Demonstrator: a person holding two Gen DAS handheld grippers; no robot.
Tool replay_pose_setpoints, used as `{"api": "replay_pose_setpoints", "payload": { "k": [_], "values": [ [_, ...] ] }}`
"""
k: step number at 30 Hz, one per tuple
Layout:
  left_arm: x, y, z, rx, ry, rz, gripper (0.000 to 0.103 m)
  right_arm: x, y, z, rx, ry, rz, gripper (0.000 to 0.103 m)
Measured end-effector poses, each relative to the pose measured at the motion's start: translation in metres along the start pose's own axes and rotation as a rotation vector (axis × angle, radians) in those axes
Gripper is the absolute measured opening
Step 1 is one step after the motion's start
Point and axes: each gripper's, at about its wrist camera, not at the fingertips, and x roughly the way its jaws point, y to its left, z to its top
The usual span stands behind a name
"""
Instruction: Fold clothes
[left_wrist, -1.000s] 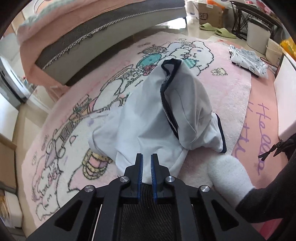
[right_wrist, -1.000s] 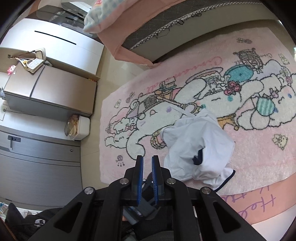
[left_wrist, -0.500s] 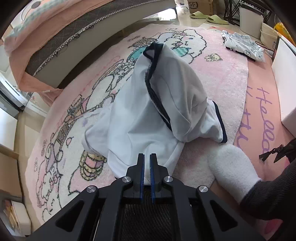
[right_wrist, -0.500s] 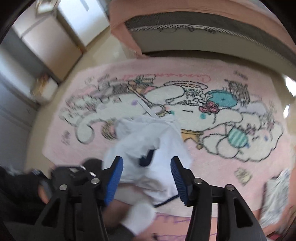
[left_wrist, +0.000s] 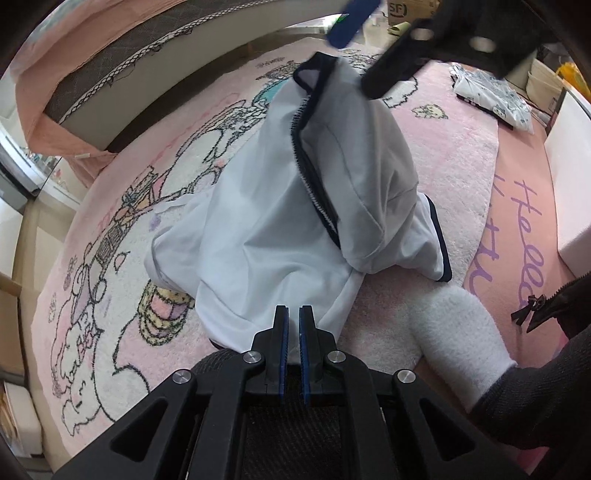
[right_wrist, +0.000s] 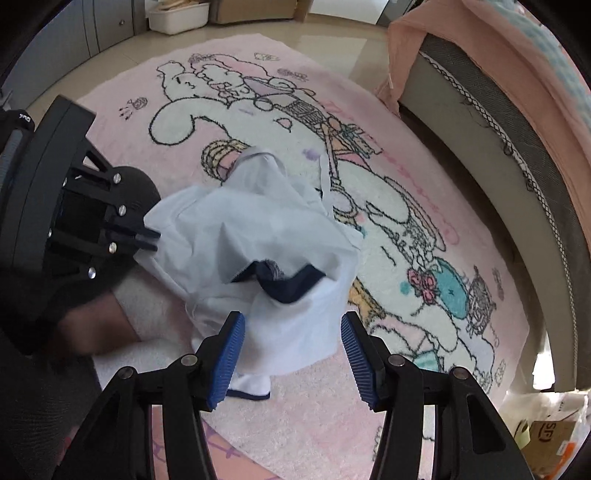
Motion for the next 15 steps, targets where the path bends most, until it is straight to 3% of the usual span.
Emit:
{"api": "replay_pose_setpoints", "payload": {
  "k": [4,7,11,15],
  "values": [
    [-0.001,-0.003,0.0,0.017,-0.003,0.009,0.005,0.016,-0.007,0.006,0.072,0.014,0.049,0.049],
    [-0.001,-0.006,0.0,0.035,-0.005,0.028,0.005,0.026,-0.013,0.006,0.156,0.027,0.086,0.005],
    [-0.004,-0.01,0.001,0.068,-0.017,0.045,0.005,0.019,-0.023,0.005,0.269,-0.004,0.164,0.003],
    [-0.01,-0.011,0.005,0.085,-0.052,0.048,0.005,-0.009,-0.037,0.006,0.387,-0.113,0.27,0.002]
  ]
}}
